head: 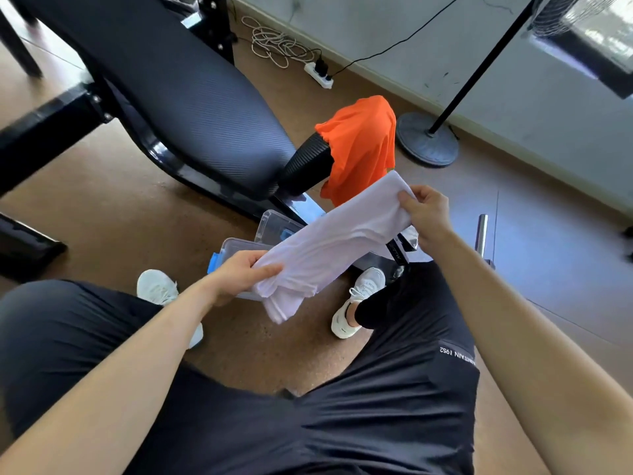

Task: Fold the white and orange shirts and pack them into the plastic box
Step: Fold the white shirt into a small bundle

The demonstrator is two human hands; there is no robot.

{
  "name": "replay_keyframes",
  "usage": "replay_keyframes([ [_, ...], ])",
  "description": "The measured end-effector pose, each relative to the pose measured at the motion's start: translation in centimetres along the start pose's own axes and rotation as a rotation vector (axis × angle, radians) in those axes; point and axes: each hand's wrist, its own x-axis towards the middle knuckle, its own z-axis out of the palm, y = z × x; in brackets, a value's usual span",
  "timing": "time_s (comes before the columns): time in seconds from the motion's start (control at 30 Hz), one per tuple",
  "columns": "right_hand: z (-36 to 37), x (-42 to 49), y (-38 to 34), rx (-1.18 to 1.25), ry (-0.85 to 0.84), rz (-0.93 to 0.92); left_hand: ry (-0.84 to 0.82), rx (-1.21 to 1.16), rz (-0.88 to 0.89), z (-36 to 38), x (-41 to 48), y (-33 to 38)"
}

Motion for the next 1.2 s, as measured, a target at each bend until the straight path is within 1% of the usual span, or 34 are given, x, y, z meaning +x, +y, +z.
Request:
replay_keyframes([
  [0.07, 0.5, 0.1, 1.0, 0.002, 0.009, 0.031, -0.02, -0.053, -0.059, -0.1, -0.1, -0.2],
  [0.17, 1.4, -0.6, 2.0, 0.014, 0.014, 0.023, 0.062, -0.125, -0.159, -0.1, 0.2, -0.4],
  [0.27, 2.2, -2.5, 2.4, 0.013, -0.051, -0.046, 0.185, -0.21, -0.204, -0.1, 0.8, -0.7],
  [0.37, 3.4, -5.3, 2.6, -0.011, -0.129, -0.14, 0.224, -0.242, -0.197, 0.2, 1.1, -0.7],
  [0.57, 6.9, -10.2, 2.8, -0.066, -0.278, -0.279, 0.124, -0.258, -0.216, 0.8, 1.4, -0.8],
  [0.7, 8.8, -12.4, 4.2, -0.125, -0.411, -0.301, 0.031, -0.347, -0.234, 0.7, 1.6, -0.8],
  [0.83, 10.2, -14.2, 6.3, -0.216, -0.414, -0.347, 0.013, -0.481, -0.251, 1.0, 1.6, -0.7],
  [0.9, 10.7, -15.3, 6.8, -0.246, -0.412, -0.416, -0.005, -0.506, -0.233, 1.2, 1.6, -0.9],
  [0.97, 11.2, -16.3, 7.3, -0.297, -0.425, -0.545, 0.001, -0.501, -0.231, 1.5, 1.6, -0.9],
  [1.03, 11.5, -17.0, 7.6, -0.398, -0.499, -0.615, 0.056, -0.394, -0.229, 1.9, 1.7, -1.1],
  [1.13, 11.3, -17.8, 7.8, -0.543, -0.653, -0.629, 0.152, -0.186, -0.201, 2.2, 2.1, -1.8],
  [1.2, 10.9, -18.1, 7.8, -0.508, -0.69, -0.616, 0.203, -0.153, -0.198, 2.2, 2.2, -1.8],
])
